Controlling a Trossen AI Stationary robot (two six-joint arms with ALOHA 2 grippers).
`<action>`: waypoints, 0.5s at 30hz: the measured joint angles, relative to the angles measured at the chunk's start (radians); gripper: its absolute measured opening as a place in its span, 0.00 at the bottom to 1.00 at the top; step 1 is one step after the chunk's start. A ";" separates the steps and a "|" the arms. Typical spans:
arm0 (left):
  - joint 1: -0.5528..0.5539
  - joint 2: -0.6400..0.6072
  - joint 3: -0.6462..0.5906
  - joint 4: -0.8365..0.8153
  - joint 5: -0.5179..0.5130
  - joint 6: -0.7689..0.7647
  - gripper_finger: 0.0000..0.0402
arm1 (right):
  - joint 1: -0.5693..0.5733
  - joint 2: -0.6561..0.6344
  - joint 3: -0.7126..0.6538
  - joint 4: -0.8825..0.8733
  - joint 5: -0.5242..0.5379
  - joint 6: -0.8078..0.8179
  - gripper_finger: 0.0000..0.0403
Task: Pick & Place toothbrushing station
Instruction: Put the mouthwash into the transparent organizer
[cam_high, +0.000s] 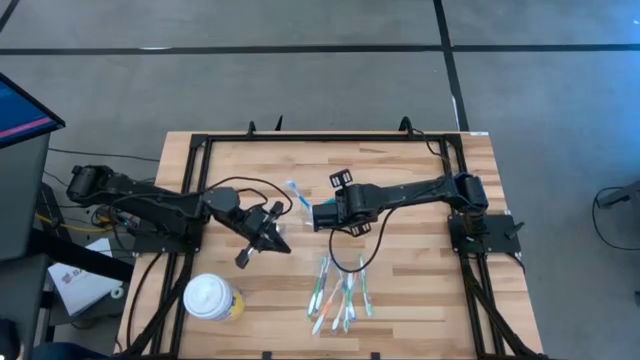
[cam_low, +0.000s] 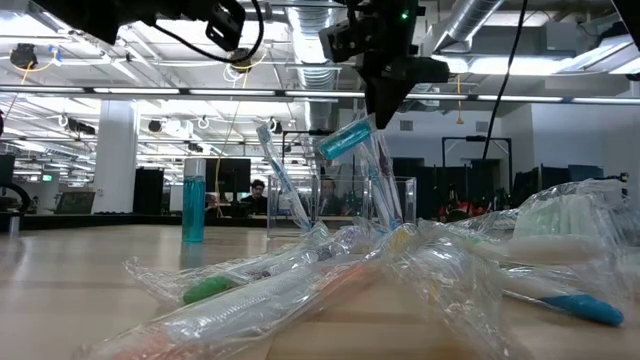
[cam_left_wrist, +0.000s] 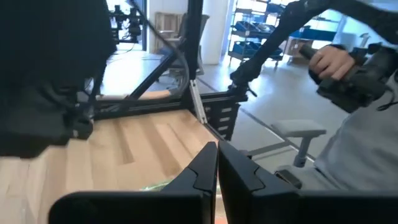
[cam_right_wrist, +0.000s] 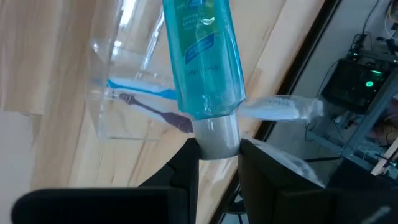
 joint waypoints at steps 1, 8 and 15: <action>0.000 -0.007 0.000 0.000 0.012 -0.002 0.02 | 0.000 0.000 -0.008 -0.002 0.000 0.000 0.18; 0.000 -0.032 0.000 -0.004 0.036 -0.004 0.02 | 0.001 0.000 -0.049 0.017 0.035 -0.016 0.18; 0.000 -0.030 0.000 -0.005 0.036 -0.003 0.02 | 0.026 0.000 -0.057 0.037 0.068 -0.085 0.18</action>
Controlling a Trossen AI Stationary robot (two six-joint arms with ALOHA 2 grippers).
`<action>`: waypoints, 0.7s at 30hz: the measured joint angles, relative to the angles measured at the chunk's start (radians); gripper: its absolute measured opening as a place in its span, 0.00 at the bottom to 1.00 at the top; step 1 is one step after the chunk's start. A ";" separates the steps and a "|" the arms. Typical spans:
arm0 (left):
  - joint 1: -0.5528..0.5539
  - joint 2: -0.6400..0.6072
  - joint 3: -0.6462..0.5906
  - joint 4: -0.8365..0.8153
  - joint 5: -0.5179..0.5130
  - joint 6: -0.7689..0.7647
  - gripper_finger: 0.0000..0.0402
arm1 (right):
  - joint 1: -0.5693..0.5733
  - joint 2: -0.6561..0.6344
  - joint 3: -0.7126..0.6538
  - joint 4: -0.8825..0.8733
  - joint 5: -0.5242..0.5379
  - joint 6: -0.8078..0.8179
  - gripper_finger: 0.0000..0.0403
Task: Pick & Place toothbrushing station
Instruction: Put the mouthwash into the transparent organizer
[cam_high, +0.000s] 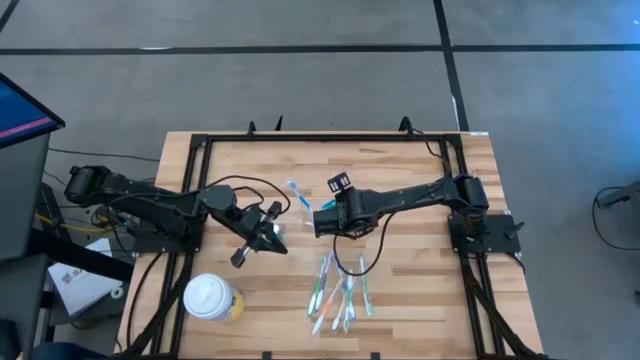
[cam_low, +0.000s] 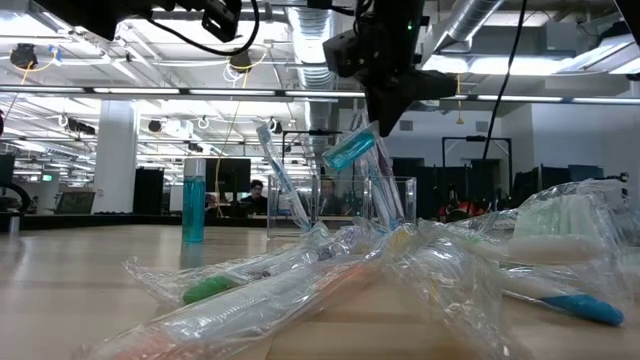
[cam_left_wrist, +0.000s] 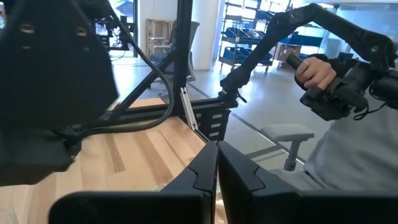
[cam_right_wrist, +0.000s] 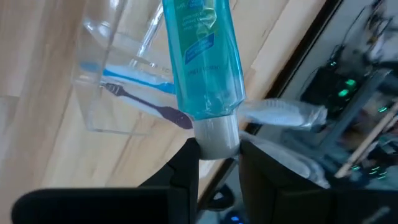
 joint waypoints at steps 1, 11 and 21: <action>0.000 0.000 0.000 -0.001 0.000 0.000 0.02 | 0.006 0.000 0.000 0.007 0.017 -0.017 0.18; 0.000 0.000 0.000 -0.001 0.002 0.000 0.02 | 0.018 0.056 -0.001 0.006 0.088 -0.094 0.18; -0.001 0.000 0.000 -0.007 0.002 0.000 0.02 | 0.011 0.147 0.008 -0.019 0.161 -0.117 0.18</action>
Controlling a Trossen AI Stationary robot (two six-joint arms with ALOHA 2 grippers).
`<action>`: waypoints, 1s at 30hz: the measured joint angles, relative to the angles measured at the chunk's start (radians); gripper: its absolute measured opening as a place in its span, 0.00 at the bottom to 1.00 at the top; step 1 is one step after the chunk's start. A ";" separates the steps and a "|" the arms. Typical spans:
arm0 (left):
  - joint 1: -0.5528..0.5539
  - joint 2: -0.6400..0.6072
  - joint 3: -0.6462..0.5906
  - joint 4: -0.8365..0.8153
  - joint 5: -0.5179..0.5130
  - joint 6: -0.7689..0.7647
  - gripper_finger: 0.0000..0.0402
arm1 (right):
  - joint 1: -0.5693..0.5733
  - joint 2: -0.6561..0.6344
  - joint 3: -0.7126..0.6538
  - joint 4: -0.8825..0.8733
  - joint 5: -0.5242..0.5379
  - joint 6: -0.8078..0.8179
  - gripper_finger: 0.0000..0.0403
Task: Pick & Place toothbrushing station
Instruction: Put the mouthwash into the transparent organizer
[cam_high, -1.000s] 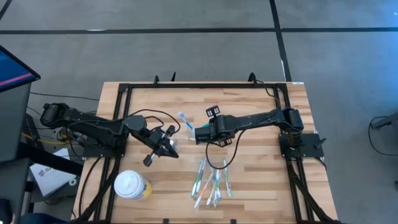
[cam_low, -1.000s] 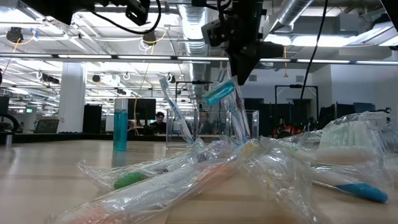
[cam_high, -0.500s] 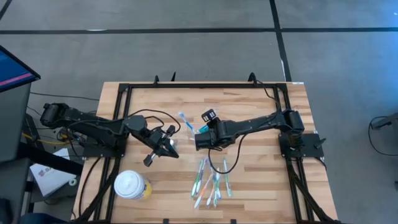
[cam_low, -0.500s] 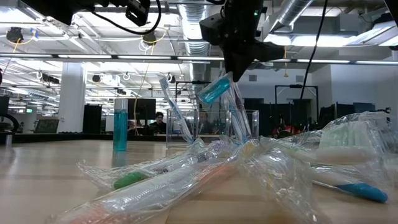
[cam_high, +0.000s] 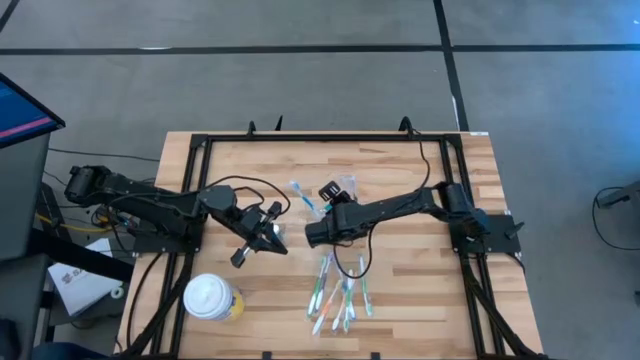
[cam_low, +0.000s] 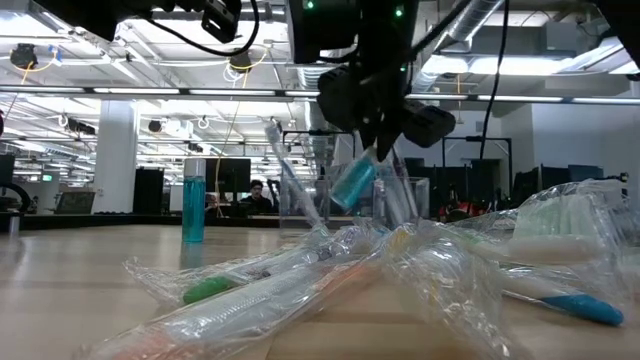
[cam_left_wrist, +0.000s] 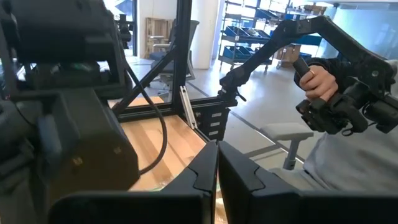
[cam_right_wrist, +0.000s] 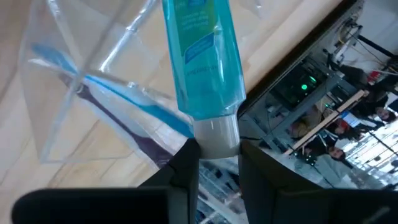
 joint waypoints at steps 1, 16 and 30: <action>0.000 0.000 0.000 -0.001 0.000 0.000 0.02 | 0.000 -0.001 0.000 0.005 -0.002 -0.001 0.18; 0.000 0.000 0.000 -0.001 -0.003 0.003 0.02 | 0.007 -0.002 0.000 0.018 -0.018 -0.032 0.26; 0.000 0.000 0.000 -0.001 -0.002 0.003 0.02 | 0.009 -0.002 0.000 0.018 -0.018 -0.030 0.27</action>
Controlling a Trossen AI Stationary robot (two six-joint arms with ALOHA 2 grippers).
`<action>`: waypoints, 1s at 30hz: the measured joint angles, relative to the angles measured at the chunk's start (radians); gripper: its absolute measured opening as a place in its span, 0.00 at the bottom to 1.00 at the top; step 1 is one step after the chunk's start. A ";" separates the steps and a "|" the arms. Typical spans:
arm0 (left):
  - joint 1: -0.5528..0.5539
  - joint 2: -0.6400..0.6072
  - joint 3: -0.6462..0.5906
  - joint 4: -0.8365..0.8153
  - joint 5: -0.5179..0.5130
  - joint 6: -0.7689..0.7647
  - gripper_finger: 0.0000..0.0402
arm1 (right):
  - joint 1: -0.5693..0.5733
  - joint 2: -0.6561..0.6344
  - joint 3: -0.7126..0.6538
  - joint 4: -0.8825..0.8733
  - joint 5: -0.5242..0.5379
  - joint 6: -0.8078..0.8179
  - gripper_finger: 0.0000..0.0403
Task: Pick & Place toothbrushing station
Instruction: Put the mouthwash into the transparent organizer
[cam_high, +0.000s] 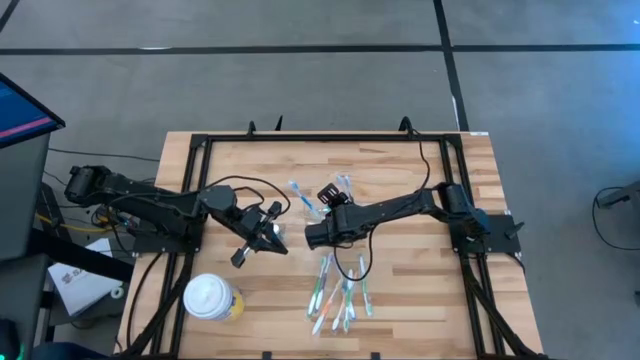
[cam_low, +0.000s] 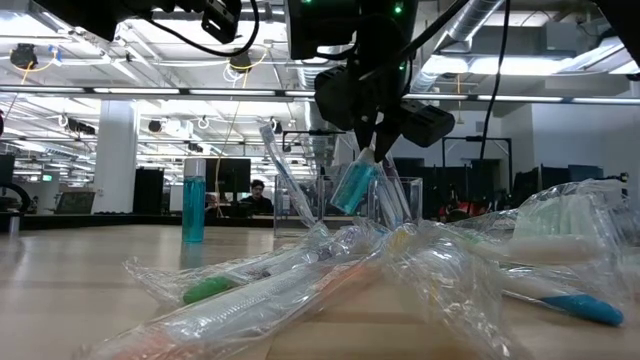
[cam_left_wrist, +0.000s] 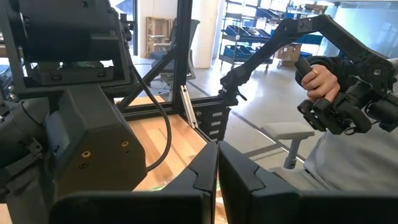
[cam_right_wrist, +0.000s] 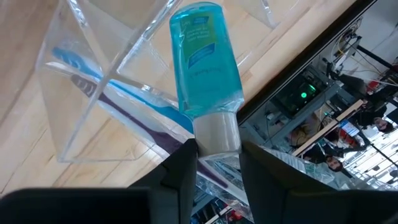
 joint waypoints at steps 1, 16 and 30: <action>0.000 0.000 0.000 0.000 0.000 0.000 0.02 | 0.000 0.000 0.000 0.000 0.000 0.000 0.27; 0.000 0.000 0.000 0.000 0.000 0.000 0.02 | 0.000 0.000 0.000 0.055 -0.053 -0.052 0.28; 0.000 0.000 0.000 0.000 0.001 0.000 0.02 | -0.001 0.000 0.000 0.086 -0.106 -0.056 0.28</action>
